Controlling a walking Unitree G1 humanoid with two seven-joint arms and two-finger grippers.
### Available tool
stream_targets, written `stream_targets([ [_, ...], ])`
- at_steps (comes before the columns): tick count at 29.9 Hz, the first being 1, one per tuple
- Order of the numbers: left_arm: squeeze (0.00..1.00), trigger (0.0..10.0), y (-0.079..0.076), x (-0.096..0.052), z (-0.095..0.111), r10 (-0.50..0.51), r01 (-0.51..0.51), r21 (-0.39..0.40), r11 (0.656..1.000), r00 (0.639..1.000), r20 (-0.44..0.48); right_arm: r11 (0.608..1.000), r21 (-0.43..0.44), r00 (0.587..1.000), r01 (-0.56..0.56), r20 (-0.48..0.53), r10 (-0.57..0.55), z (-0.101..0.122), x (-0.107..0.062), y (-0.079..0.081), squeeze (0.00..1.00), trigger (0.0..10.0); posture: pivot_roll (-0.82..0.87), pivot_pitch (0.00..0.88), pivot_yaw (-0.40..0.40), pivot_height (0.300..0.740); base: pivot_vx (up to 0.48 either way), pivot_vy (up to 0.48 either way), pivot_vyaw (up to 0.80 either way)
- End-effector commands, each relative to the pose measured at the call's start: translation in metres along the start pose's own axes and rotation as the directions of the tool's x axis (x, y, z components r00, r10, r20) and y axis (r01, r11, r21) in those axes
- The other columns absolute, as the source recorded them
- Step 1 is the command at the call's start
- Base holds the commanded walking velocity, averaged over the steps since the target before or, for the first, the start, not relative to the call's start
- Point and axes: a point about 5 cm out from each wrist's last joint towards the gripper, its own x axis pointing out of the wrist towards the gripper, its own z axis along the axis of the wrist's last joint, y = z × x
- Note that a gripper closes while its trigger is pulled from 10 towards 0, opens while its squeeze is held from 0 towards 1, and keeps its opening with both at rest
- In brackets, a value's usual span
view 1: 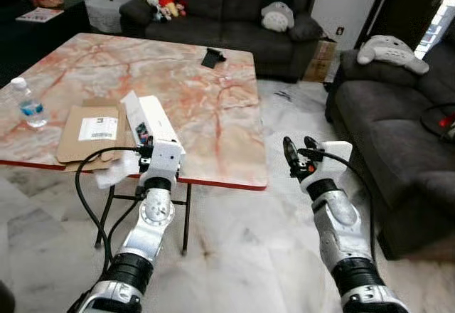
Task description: Picking trash to rubbish bin
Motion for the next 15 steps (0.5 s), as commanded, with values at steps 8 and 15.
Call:
stream_targets([
  [8, 0.00, 10.0, -0.0111, 0.0019, 0.0160, -0.044, 0.044, -0.004, 0.999, 0.996, 0.076, 1.000, -0.014, 1.000, 0.028, 0.012, -0.028, 0.0057, -0.0014, -0.0116, 0.00, 10.0, 0.09, 0.000, -0.105, 0.740, 0.330, 0.000, 0.00],
  [15, 0.00, 10.0, -0.0152, -0.0002, 0.0185, -0.073, 0.071, 0.028, 0.997, 0.992, 0.101, 1.000, -0.013, 1.000, 0.027, 0.010, -0.027, 0.0051, -0.0015, -0.0115, 0.00, 10.0, 0.09, 0.000, -0.105, 0.740, 0.041, 0.000, 0.00],
])
